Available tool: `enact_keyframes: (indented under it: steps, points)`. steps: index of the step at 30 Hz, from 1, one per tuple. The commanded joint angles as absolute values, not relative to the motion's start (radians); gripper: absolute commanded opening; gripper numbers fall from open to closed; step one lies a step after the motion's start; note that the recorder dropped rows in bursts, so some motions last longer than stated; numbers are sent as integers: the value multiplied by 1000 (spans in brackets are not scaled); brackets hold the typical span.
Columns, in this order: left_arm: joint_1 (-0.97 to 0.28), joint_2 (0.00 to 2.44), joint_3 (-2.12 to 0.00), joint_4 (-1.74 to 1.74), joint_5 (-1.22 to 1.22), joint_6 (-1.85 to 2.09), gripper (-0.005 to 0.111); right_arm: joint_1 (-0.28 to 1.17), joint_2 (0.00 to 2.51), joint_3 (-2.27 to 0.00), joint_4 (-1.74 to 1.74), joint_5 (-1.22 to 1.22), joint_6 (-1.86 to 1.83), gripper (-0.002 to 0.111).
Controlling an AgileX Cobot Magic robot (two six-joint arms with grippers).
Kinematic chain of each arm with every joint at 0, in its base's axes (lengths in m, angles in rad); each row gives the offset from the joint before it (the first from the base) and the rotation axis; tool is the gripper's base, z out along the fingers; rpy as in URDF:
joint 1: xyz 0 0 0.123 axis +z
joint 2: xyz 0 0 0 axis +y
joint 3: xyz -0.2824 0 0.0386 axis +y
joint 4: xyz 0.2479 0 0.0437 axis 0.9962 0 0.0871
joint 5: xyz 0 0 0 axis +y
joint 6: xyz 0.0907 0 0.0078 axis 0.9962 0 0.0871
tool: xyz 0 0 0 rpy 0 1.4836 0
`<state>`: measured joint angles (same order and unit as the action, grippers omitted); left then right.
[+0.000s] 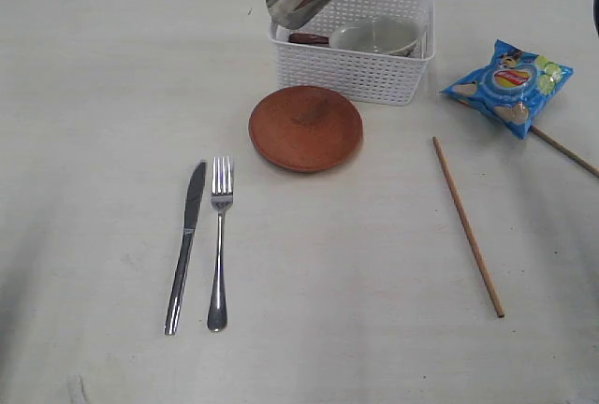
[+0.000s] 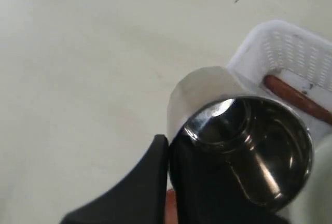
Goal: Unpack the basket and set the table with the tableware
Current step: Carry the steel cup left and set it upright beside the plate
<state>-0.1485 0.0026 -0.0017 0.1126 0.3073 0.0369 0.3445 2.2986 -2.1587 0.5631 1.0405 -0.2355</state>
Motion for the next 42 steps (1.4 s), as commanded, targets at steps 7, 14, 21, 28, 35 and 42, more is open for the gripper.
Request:
enact_keyframes:
  steps: [7, 14, 21, 28, 35, 42]
  points:
    - [-143, 0, 0, 99, 299, 33, 0, 373, 2281, -2162, 680, 1076, -312, -1]
    - [-143, 0, 0, 99, 299, 33, 0, 528, 2281, -2241, 439, 1152, -329, -1]
    - [-143, 0, 0, 99, 299, 33, 0, 698, 2301, -2256, 156, 1172, -298, -1]
    - [-143, 0, 0, 99, 299, 33, 0, 774, 2371, -2256, 43, 1180, -298, -1]
    - [-143, 0, 0, 99, 299, 33, 0, 774, 2407, -2256, 43, 1201, -321, -1]
    - [-143, 0, 0, 99, 299, 33, 0, 772, 2386, -2256, 47, 1202, -267, 52]
